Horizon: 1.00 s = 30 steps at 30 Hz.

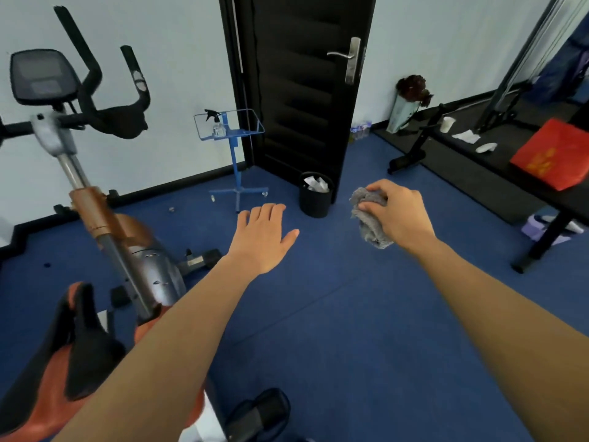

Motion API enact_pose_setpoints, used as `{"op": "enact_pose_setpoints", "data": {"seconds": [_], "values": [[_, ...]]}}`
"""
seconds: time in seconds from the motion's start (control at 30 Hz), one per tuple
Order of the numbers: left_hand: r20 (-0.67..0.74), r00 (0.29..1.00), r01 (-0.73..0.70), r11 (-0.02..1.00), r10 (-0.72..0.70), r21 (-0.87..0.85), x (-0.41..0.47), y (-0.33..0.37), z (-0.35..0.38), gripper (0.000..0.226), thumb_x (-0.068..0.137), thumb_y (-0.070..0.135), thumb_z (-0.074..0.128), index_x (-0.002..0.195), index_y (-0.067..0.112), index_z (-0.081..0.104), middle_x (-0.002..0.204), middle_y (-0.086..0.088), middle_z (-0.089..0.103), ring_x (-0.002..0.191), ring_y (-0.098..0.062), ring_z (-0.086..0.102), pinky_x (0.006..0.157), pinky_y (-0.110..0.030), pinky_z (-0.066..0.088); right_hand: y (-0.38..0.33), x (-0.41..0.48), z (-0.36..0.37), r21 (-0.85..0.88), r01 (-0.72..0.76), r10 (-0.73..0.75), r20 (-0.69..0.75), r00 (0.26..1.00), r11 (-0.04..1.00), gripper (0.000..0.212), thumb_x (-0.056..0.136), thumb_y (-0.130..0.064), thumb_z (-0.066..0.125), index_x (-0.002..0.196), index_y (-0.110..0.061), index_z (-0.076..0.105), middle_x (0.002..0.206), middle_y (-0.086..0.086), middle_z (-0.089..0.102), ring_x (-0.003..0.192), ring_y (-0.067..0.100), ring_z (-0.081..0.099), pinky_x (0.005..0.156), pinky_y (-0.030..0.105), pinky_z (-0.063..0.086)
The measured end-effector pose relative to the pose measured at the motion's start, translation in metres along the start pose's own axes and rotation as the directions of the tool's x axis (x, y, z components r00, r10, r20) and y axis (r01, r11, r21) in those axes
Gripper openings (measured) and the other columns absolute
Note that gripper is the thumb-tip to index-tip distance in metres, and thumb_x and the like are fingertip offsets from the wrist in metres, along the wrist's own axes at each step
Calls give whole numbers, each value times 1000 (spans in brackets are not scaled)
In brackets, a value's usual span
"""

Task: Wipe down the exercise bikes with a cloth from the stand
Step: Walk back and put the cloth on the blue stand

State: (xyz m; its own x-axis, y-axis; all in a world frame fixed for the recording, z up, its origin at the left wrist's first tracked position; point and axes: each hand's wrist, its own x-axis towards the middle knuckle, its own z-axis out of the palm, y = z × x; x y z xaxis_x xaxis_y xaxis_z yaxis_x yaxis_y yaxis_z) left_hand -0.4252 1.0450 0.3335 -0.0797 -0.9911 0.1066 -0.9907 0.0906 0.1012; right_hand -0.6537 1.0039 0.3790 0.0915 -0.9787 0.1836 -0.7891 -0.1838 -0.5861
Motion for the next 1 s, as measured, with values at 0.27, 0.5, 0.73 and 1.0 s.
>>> {"op": "enact_pose_setpoints", "data": {"seconds": [0.27,0.5,0.73,1.0], "values": [[95,993,75,997,-75,-2,104,-13,26,62,97,47,29,145,12,14,156,-9,8,143,-22,4,116,-44,4,18,107,27,46,66,-69,65,996,997,27,87,-24,63,112,-16,58,104,8,62,80,15,51,70,27,42],[93,985,139,989,-142,43,234,-61,30,67,97,48,24,148,11,-1,157,-7,-4,143,-21,-7,116,-43,-2,-3,257,52,25,159,-161,88,983,987,27,87,-24,63,112,-14,59,98,4,61,86,15,52,73,25,41],[37,980,193,976,-198,97,351,-122,14,65,97,48,21,148,14,-1,156,-6,-11,143,-22,-9,115,-42,-3,-21,390,89,77,202,-210,107,972,976,27,86,-23,64,111,-15,60,90,-1,58,81,12,50,71,24,40],[52,952,292,948,-300,128,484,-193,31,64,97,49,18,148,16,-4,157,-6,-6,143,-22,-9,115,-42,-4,-30,550,151,135,252,-270,137,953,958,27,85,-24,65,110,-14,61,88,-1,56,84,14,52,74,28,44]]}}
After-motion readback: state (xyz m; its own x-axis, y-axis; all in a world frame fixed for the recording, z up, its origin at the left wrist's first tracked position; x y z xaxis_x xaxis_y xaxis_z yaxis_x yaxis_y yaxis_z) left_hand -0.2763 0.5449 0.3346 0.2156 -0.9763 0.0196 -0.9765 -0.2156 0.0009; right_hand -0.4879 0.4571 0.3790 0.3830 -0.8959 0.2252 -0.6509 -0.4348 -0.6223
